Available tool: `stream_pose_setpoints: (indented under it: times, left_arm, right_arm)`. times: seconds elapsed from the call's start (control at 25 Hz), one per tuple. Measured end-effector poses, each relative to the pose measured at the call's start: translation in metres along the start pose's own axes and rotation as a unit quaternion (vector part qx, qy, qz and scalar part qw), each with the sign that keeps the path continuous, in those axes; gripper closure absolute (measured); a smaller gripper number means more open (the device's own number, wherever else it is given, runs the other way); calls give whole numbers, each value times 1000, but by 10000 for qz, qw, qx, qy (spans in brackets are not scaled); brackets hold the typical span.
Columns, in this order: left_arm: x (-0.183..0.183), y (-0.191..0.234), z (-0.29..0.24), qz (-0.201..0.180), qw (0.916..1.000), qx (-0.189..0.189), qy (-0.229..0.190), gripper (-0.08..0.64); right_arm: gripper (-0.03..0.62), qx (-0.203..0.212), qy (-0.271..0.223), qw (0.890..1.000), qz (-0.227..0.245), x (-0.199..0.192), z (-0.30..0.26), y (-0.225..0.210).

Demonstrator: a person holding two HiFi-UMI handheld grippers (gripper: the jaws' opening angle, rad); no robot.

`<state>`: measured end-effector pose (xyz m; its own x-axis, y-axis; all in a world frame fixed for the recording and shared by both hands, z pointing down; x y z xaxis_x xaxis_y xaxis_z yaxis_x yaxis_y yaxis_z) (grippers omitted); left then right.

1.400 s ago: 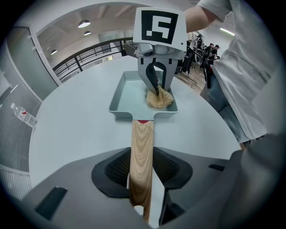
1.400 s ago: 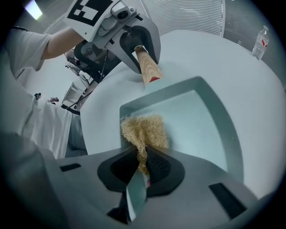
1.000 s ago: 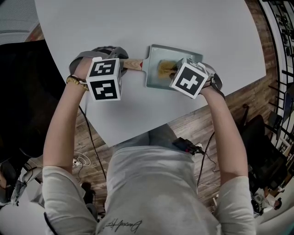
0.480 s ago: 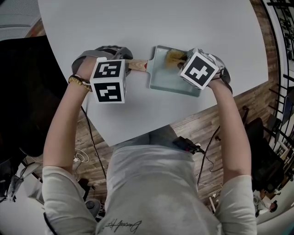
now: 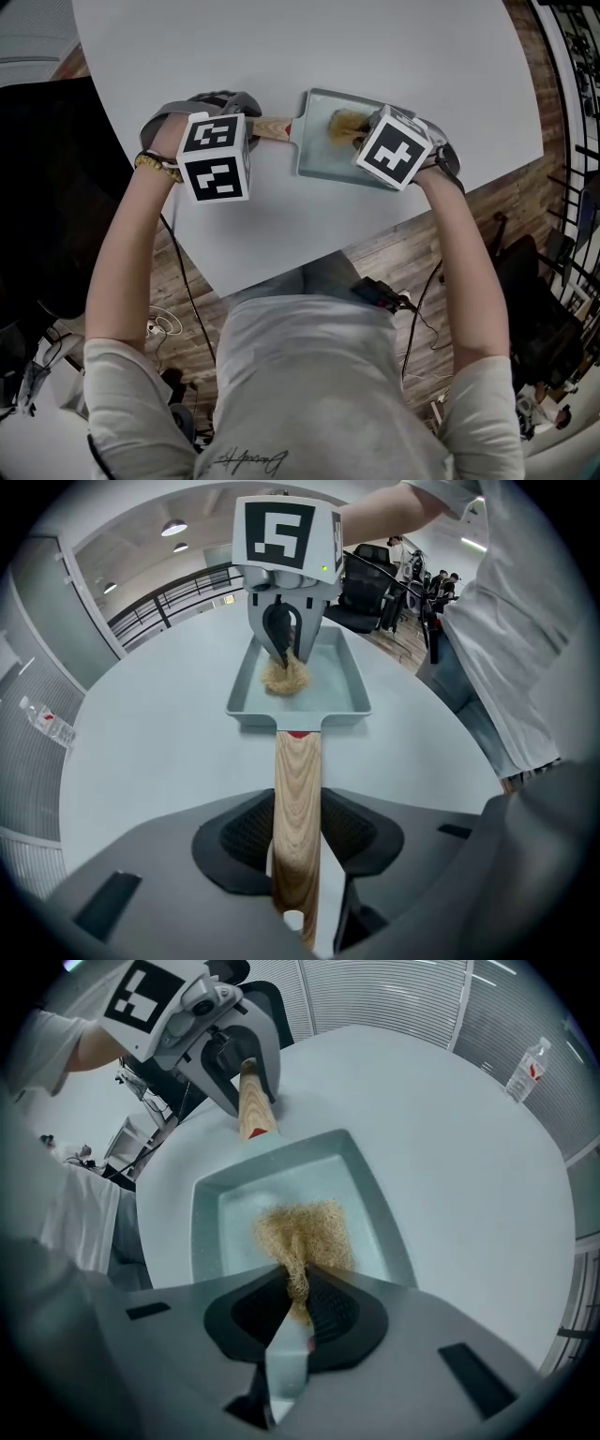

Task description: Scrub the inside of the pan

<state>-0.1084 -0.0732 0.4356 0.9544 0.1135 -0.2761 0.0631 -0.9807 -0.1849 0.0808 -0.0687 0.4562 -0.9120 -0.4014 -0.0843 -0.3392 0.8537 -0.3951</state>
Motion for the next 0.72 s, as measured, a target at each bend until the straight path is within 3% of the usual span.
stream_pose_setpoints:
  times: [0.72]
  left_arm:
    - [0, 3, -3, -151, 9998, -12, 143, 407]
  right_arm:
    - [538, 548, 287, 9978, 242, -12, -21, 42]
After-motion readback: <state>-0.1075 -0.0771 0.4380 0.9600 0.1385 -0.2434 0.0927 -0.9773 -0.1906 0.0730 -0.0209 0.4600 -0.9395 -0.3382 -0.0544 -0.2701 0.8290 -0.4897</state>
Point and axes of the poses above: the fingertips, and each gripper's own axes: z backward along the fingers, y to its left, x out of its top, the point moved 9 cm from there along z, backward along the fingers, and after that the axes turned 11 degrees about x, right-handed, at the moved point
